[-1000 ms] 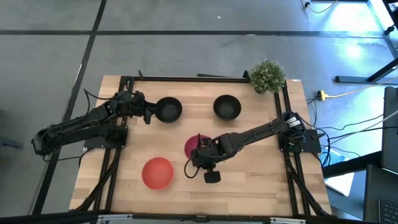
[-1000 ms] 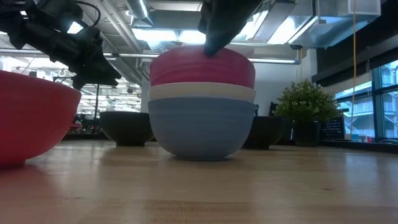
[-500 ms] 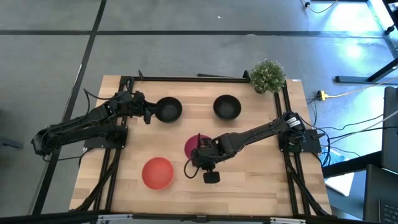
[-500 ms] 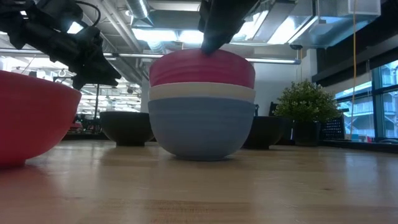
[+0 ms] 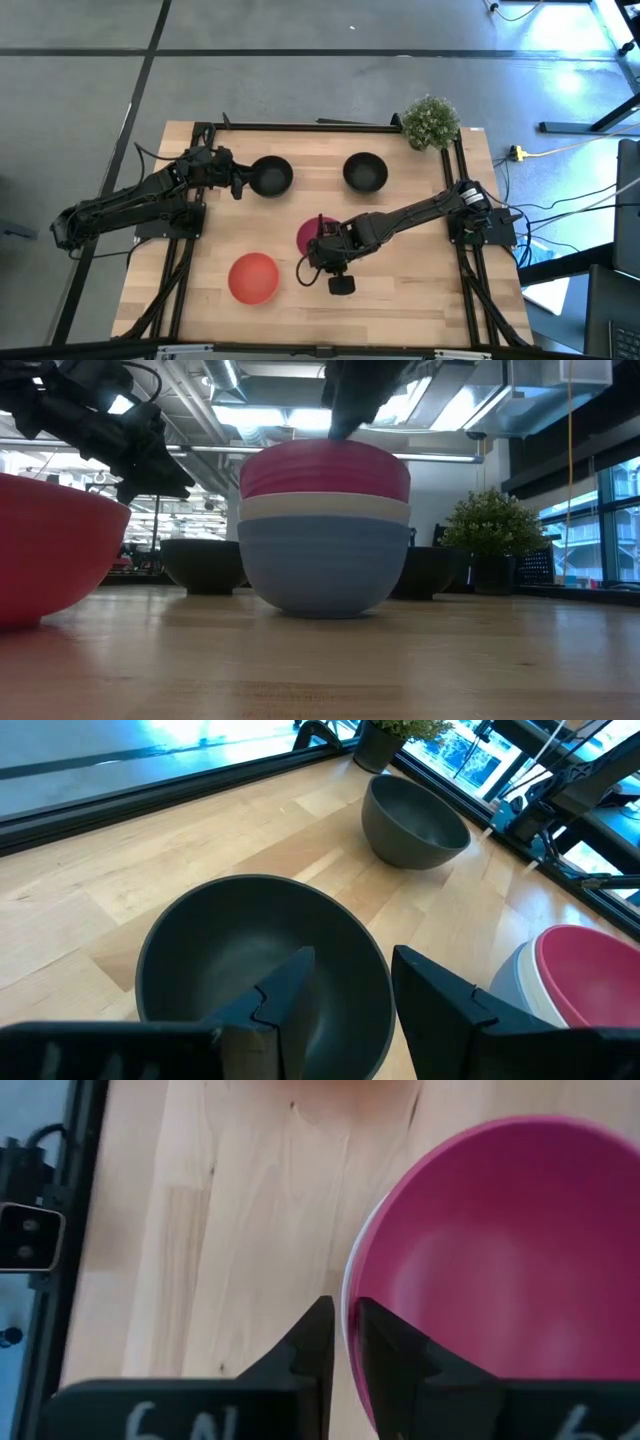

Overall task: Nest bowls inside each other
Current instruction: Stack the right black bowl on top of the pink bowl

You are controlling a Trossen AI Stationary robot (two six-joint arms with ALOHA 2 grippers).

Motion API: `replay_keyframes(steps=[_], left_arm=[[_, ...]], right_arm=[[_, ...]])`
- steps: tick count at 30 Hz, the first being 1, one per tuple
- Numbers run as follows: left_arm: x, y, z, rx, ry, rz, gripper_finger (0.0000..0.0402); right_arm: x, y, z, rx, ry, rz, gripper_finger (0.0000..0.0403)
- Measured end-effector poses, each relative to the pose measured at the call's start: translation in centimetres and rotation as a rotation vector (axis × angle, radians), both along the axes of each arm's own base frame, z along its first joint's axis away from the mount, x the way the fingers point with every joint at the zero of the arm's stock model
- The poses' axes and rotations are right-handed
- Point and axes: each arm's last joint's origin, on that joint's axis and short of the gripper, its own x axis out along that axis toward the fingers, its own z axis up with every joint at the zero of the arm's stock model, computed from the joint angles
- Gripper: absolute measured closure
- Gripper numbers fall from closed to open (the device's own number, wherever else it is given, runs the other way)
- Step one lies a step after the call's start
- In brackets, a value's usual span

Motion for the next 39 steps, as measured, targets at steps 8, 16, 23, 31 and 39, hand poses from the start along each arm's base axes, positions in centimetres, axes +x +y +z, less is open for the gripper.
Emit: replay_keyframes(steps=[8,16,23,31,39], left_arm=[[0.0,0.0,0.0,0.000,0.000,0.000,0.0271],[0.0,0.0,0.0,0.000,0.000,0.000,0.0271],[0.0,0.0,0.0,0.000,0.000,0.000,0.0271],[0.0,0.0,0.0,0.000,0.000,0.000,0.0271],[0.0,0.0,0.0,0.000,0.000,-0.001,0.0271]], right_arm=[[0.0,-0.1,1.5,-0.003,-0.019,0.016,0.0338],[-0.5,-2.1,1.1,-0.081,0.078,-0.027,0.0255],[-1.8,-4.1,1.3,-0.335,0.162,-0.090,0.0181],[-4.4,-6.1,6.2,-0.356,0.058,-0.200,0.0161],[-6.8,-8.7,8.4,-0.363,0.009,-0.280,0.0161]])
